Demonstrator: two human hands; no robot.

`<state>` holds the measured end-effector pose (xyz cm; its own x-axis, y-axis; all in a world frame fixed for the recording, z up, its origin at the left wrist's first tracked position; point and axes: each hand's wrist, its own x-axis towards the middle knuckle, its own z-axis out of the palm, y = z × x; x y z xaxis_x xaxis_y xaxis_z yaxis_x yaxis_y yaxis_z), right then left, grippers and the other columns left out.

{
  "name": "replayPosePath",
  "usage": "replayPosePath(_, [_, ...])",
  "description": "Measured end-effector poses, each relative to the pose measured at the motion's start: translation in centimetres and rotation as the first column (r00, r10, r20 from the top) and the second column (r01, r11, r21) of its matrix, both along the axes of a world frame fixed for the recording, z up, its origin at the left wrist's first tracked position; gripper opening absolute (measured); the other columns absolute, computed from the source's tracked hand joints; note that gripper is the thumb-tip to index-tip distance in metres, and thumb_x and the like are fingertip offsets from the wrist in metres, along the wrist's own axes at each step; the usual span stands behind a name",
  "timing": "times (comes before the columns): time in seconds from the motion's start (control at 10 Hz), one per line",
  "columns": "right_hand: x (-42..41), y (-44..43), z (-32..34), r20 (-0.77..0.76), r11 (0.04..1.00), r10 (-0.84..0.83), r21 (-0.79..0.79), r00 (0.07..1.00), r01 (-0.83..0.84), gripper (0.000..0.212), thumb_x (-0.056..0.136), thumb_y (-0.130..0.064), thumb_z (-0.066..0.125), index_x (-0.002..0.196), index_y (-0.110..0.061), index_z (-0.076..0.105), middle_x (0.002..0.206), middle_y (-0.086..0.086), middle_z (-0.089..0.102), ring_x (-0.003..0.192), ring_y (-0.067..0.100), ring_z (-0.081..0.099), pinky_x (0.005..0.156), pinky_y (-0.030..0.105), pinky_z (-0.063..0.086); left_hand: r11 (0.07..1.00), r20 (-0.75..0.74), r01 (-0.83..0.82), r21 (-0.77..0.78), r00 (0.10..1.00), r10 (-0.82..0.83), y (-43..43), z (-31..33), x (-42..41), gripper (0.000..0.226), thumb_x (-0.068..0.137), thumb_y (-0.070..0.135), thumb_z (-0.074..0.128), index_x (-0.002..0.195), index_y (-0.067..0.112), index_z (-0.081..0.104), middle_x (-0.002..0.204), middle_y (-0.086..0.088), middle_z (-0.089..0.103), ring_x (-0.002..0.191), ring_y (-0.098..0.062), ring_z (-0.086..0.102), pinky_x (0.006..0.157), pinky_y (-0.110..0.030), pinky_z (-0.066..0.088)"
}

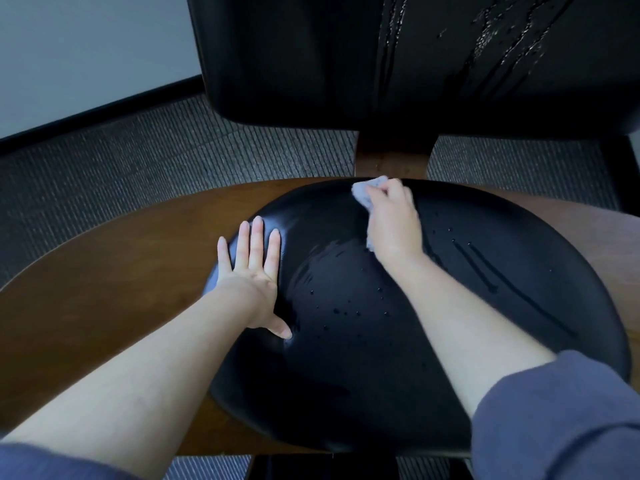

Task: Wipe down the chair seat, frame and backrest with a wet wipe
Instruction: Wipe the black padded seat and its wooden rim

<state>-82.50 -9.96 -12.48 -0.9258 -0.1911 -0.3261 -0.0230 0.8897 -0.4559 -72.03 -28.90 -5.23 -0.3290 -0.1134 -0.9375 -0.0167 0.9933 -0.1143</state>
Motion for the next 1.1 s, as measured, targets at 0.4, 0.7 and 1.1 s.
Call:
replayPosePath(0.4, [0.5, -2.0, 0.7, -0.101, 0.997, 0.035, 0.068, 0.994, -0.028, 0.024, 0.094, -0.015, 0.049, 0.109, -0.023, 0.065, 0.116, -0.001, 0.052, 0.100, 0.010, 0.054, 0.077, 0.031, 0.044, 0.993, -0.099, 0.009, 0.118, 0.995, 0.002, -0.7, -0.2, 0.7, 0.151, 0.059, 0.083, 0.064, 0.120, 0.007, -0.050, 0.142, -0.026, -0.048, 0.131, -0.044, -0.043, 0.107, -0.064, -0.017])
replayPosePath(0.7, [5.7, -2.5, 1.5, 0.003, 0.982, 0.106, -0.158, 0.994, -0.104, 0.025, 0.094, -0.011, 0.049, 0.113, -0.018, 0.065, 0.116, 0.009, 0.054, 0.106, 0.023, 0.050, 0.085, 0.024, 0.038, 0.917, -0.246, 0.009, 0.398, 0.964, 0.097, -4.2, 1.2, 1.8, 0.131, 0.074, 0.061, 0.071, 0.150, 0.012, -0.024, 0.151, -0.016, -0.040, 0.140, -0.033, -0.035, 0.120, -0.050, -0.007])
replayPosePath(1.1, [11.8, -5.8, 4.1, 0.021, 0.967, -0.105, -0.229, 0.994, 0.107, 0.032, 0.087, 0.002, 0.051, 0.111, -0.010, 0.068, 0.113, 0.008, 0.057, 0.104, 0.030, 0.052, 0.088, 0.041, 0.046, 0.949, -0.357, 0.177, 0.261, 0.931, -0.075, -5.6, 3.1, 6.9, 0.138, 0.070, 0.068, 0.068, 0.147, 0.003, -0.026, 0.153, -0.022, -0.034, 0.143, -0.037, -0.028, 0.118, -0.039, -0.007])
